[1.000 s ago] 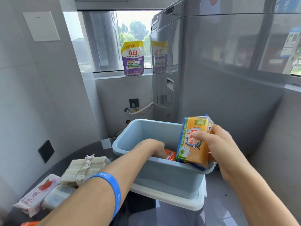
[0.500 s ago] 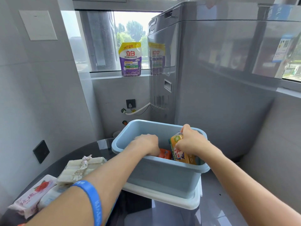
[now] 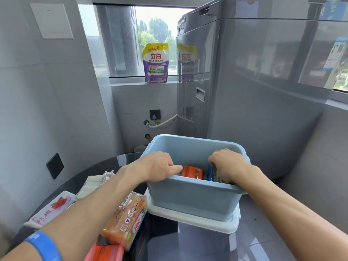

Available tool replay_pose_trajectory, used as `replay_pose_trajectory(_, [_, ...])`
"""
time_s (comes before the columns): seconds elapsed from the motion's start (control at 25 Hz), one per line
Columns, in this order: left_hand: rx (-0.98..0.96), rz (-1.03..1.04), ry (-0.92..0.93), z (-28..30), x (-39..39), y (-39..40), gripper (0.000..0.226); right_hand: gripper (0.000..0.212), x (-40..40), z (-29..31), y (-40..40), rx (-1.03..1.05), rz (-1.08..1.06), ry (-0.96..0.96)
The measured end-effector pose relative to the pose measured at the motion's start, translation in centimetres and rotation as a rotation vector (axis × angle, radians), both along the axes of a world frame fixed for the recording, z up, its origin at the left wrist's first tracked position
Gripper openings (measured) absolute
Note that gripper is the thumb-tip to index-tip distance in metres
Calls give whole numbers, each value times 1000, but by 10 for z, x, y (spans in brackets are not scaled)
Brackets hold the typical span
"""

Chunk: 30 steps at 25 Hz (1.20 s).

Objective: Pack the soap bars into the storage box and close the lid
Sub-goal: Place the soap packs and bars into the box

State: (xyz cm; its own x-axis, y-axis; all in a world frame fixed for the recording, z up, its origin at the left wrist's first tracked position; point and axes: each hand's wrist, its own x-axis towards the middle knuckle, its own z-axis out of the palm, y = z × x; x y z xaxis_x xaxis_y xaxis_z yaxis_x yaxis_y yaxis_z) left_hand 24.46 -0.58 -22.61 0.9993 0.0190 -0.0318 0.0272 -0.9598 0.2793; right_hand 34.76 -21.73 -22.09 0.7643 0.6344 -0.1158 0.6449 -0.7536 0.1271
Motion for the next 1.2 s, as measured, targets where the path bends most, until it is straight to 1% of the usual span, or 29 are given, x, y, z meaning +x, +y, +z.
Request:
replay_pose_trajectory(0.08, [-86, -8, -85, 2, -10, -3, 51, 23, -5, 10, -1, 138, -11, 47])
replay_pose_trajectory(0.12, [-148, -4, -189, 2, -19, -3, 41, 19, -10, 14, 1, 244, -4, 59])
replay_pose_trajectory(0.2, [-250, 50, -439, -3, -45, 6, 11, 16, -30, 18, 10, 510, 47, 59])
replay_pose_trajectory(0.24, [-254, 101, -552, -7, -61, 11, 7, 15, -45, 19, 16, 636, 85, 59])
replay_pose_trajectory(0.28, [-239, 181, -635, -13, -79, 16, 11, 14, -61, 20, 24, 740, 127, 59])
replay_pose_trajectory(0.32, [-223, 300, -661, -19, -98, 20, 15, 13, -79, 20, 32, 817, 169, 57])
replay_pose_trajectory(0.36, [-195, 423, -619, -27, -115, 22, 22, 12, -95, 17, 39, 868, 205, 40])
replay_pose_trajectory(0.4, [-140, 521, -486, -35, -133, 22, 34, 11, -110, 12, 45, 904, 235, 9])
replay_pose_trajectory(0.44, [-82, 574, -297, -44, -149, 21, 50, 10, -125, 6, 50, 942, 254, -28])
replay_pose_trajectory(0.48, [-64, 587, -117, -52, -161, 19, 65, 9, -138, -1, 54, 982, 262, -60])
replay_pose_trajectory(0.52, [-90, 593, 9, -57, -169, 16, 76, 8, -149, -9, 56, 1018, 270, -78])
replay_pose_trajectory(0.56, [-120, 605, 64, -60, -172, 14, 83, 8, -158, -17, 58, 1039, 286, -87])
replay_pose_trajectory(0.6, [-104, 609, 74, -63, -172, 13, 90, 8, -167, -25, 60, 1042, 302, -91])
replay_pose_trajectory(0.68, [24, 592, 90, -69, -169, 6, 106, 9, -178, -38, 62, 1005, 327, -79])
replay_pose_trajectory(0.72, [71, 589, 95, -75, -169, 2, 109, 9, -182, -43, 63, 984, 337, -71])
replay_pose_trajectory(0.76, [72, 607, 79, -79, -168, 2, 105, 8, -185, -47, 62, 968, 342, -67])
replay_pose_trajectory(0.8, [9, 642, 48, -80, -168, 3, 96, 8, -187, -51, 60, 957, 337, -62])
replay_pose_trajectory(0.88, [-245, 705, -19, -72, -171, 10, 72, 9, -188, -55, 54, 950, 306, -33])
replay_pose_trajectory(0.96, [-564, 727, -108, -57, -180, 19, 56, 10, -186, -59, 48, 985, 242, 34])
replay_pose_trajectory(1.0, [-749, 718, -168, -49, -185, 22, 46, 11, -185, -60, 47, 1027, 197, 102])
replay_pose_trajectory(1.08, [-1086, 599, -258, -35, -194, 21, 31, 12, -185, -56, 46, 1153, 105, 323])
replay_pose_trajectory(1.16, [-1305, 428, -320, -23, -200, 17, 31, 12, -189, -44, 47, 1276, 91, 589])
replay_pose_trajectory(1.2, [-1390, 361, -360, -18, -200, 14, 33, 21, -191, -36, 48, 1311, 122, 693])
